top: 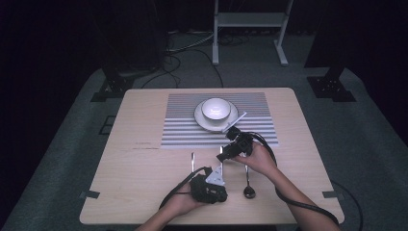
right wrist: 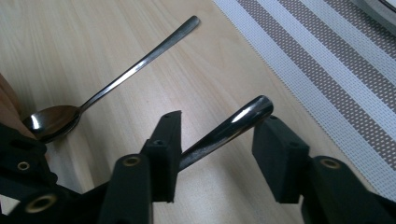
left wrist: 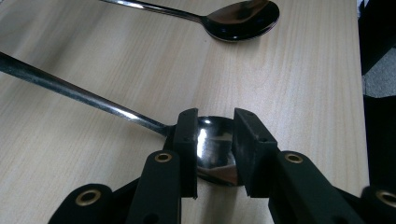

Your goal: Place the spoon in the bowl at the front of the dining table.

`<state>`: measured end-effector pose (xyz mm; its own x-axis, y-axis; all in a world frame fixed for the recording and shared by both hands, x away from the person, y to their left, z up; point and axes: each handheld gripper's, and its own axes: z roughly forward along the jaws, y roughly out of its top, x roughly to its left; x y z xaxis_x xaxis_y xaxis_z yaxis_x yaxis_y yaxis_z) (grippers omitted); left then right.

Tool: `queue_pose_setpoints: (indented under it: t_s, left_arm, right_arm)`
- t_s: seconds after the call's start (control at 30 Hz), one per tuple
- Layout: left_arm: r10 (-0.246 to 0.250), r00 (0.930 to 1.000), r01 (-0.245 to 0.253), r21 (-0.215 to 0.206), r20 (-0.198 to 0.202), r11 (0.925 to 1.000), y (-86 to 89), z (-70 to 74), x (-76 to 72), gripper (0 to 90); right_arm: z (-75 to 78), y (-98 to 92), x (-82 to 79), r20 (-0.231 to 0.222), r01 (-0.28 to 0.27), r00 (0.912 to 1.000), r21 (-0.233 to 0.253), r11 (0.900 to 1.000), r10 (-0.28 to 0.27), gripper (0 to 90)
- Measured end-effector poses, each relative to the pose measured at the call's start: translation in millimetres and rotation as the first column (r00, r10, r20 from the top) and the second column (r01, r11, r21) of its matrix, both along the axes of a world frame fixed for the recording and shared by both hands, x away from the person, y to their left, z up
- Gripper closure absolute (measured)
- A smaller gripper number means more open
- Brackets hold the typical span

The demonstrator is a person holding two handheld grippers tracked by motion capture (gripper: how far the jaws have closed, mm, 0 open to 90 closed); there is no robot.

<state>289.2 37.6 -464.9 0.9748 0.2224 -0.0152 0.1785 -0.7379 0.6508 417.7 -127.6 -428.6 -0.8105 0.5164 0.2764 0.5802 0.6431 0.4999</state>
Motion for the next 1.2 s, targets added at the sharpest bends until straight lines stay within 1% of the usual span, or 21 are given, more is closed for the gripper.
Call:
queue_pose_setpoints:
  t_s: [0.07, 0.2, 0.43, 0.47, 0.5, 0.57, 0.6, 0.63, 0.73, 0.77, 1.03, 1.07, 1.1, 1.17, 1.2]
  left_arm:
    - [0.001, 1.0000, -0.001, -0.001, -0.002, 1.0000, 0.2, -0.1, 0.3, 71.0]
    - [0.003, 1.0000, -0.003, -0.005, -0.005, 1.0000, 0.4, -0.2, 0.9, 70.8]
    - [0.005, 1.0000, -0.005, -0.001, -0.005, 1.0000, 1.1, 0.0, 1.7, 70.7]
    - [0.006, 1.0000, -0.006, -0.002, -0.006, 1.0000, 1.1, 0.0, 1.8, 70.6]
    - [0.005, 1.0000, -0.005, -0.002, -0.006, 1.0000, 1.2, 0.0, 1.9, 70.6]
    - [0.005, 1.0000, -0.005, -0.002, -0.007, 1.0000, 1.1, 0.0, 1.9, 70.5]
    - [0.005, 1.0000, -0.005, -0.002, -0.007, 1.0000, 1.1, 0.0, 1.9, 70.5]
    - [0.005, 1.0000, -0.005, -0.002, -0.006, 1.0000, 1.1, 0.0, 1.8, 70.5]
    - [0.008, 0.9999, -0.008, -0.004, -0.012, 1.0000, 1.1, -0.1, 2.0, 70.5]
    - [0.013, 0.9998, -0.013, -0.011, -0.016, 0.9998, 0.9, -0.5, 1.8, 70.4]
    - [0.012, 0.9998, -0.012, -0.011, -0.019, 0.9999, 1.1, -0.5, 2.1, 70.3]
    - [0.015, 0.9996, -0.015, -0.015, -0.022, 0.9998, 1.1, -0.6, 2.2, 70.3]
    - [0.014, 0.9997, -0.014, -0.015, -0.022, 0.9998, 1.2, -0.5, 2.3, 70.2]
    - [0.010, 0.9998, -0.011, -0.010, -0.016, 0.9999, 1.2, -0.3, 2.4, 70.2]
    - [0.010, 0.9998, -0.010, -0.010, -0.016, 0.9999, 1.2, -0.2, 2.4, 70.2]
  right_arm:
    - [-0.1, -0.3, 0.9, -0.001, 0.006, 1.0000, 0.001, 1.000, -0.006, 58.9]
    - [0.3, -1.0, 2.6, -0.015, 0.018, 0.9997, 0.009, 1.000, -0.017, 63.0]
    - [-1.6, 0.0, 6.1, -0.039, 0.030, 0.9988, 0.027, 0.999, -0.029, 63.4]
    - [-2.3, -0.1, 7.6, -0.050, 0.035, 0.9982, 0.033, 0.999, -0.033, 64.1]
    - [-2.3, -0.1, 7.6, -0.050, 0.035, 0.9982, 0.033, 0.999, -0.033, 64.1]
    - [-3.1, -1.0, 10.0, -0.071, 0.039, 0.9968, 0.053, 0.998, -0.036, 66.5]
    - [-3.1, -1.0, 10.0, -0.071, 0.039, 0.9968, 0.053, 0.998, -0.036, 66.5]
    - [-3.6, -1.6, 11.7, -0.087, 0.047, 0.9954, 0.070, 0.996, -0.041, 66.8]
    - [-5.0, -2.2, 13.8, -0.106, 0.054, 0.9933, 0.081, 0.995, -0.046, 67.1]
    - [-5.7, -2.1, 14.3, -0.109, 0.058, 0.9928, 0.082, 0.995, -0.049, 66.6]
    - [-5.8, -0.2, 14.1, -0.105, 0.059, 0.9931, 0.078, 0.995, -0.051, 67.5]
    - [-5.6, -0.2, 14.1, -0.107, 0.057, 0.9930, 0.076, 0.995, -0.049, 69.0]
    - [-5.0, -0.5, 14.0, -0.112, 0.059, 0.9924, 0.085, 0.995, -0.049, 70.5]
    - [-3.0, -1.2, 13.0, -0.110, 0.062, 0.9925, 0.086, 0.994, -0.052, 74.7]
    - [-2.9, -1.6, 12.5, -0.099, 0.058, 0.9939, 0.084, 0.995, -0.049, 75.2]
